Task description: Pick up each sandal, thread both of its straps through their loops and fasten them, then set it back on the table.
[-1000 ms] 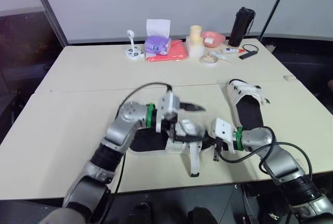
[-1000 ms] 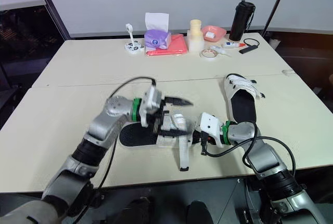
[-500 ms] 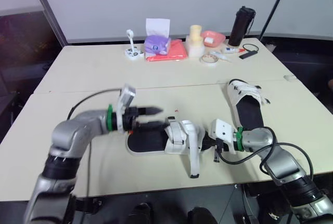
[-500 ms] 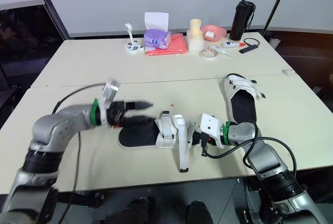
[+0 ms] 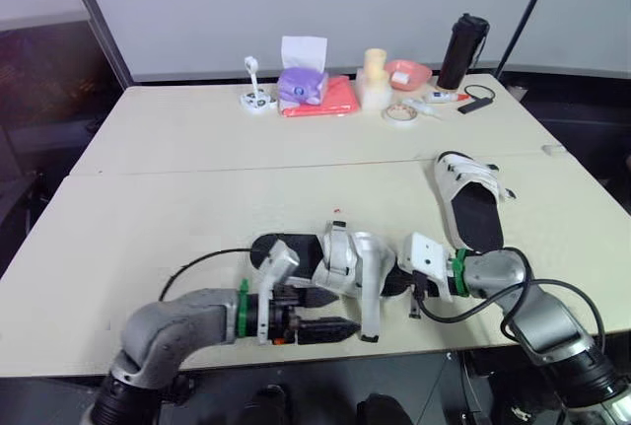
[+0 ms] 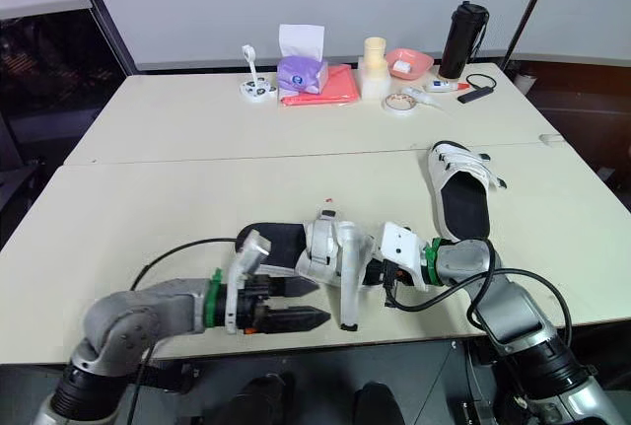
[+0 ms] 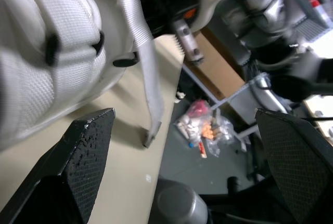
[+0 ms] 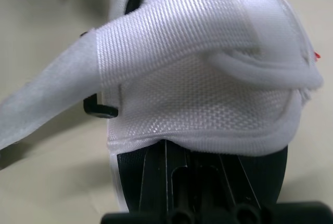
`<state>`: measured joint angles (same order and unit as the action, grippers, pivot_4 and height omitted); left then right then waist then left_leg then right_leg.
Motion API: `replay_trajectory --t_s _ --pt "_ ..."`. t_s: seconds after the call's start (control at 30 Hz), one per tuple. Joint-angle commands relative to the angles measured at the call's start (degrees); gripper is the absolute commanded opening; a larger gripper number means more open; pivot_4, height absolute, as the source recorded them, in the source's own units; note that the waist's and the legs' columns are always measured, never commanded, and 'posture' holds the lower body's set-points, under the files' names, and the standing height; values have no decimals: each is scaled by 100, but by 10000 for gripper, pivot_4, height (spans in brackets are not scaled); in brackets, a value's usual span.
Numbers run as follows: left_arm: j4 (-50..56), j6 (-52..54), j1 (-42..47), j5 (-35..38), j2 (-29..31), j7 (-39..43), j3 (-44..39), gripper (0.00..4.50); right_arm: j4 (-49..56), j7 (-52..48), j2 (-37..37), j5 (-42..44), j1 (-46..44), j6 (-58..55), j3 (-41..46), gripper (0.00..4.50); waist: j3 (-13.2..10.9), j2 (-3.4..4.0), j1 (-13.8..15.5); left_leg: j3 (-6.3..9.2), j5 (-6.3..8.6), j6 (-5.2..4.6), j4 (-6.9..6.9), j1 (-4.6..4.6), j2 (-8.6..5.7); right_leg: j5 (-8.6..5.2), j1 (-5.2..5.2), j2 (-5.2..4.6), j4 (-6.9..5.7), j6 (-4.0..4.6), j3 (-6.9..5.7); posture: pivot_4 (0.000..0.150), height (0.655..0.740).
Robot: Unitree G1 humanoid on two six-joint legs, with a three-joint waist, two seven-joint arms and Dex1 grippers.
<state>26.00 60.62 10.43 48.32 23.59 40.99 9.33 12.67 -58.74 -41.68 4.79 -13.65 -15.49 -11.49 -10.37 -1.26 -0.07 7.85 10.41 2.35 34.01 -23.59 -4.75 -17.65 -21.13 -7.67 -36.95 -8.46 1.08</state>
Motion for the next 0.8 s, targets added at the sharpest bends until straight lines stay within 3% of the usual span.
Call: replay_trajectory --t_s 0.03,0.23,0.8 --pt "17 -378 -33 -330 -81 -33 339 44593 197 -129 -82 19 182 -214 -196 0 1 1 8 -1 0 0 0 0 0 0 -1 0 0 1 0 1500 7400" --pt "-469 -1045 73 -959 -343 128 982 44593 266 -56 -56 -15 120 -269 -164 0 1 1 47 -8 0 0 1 0 5 -9 0 0 9 18 0 1500 7400" --pt "-1047 -1172 445 -1163 -854 337 1246 44593 -367 276 219 -242 -386 212 -151 0 -1 2 43 -13 0 -1 2 -4 11 -5 -6 4 13 18 -1 1500 7400"
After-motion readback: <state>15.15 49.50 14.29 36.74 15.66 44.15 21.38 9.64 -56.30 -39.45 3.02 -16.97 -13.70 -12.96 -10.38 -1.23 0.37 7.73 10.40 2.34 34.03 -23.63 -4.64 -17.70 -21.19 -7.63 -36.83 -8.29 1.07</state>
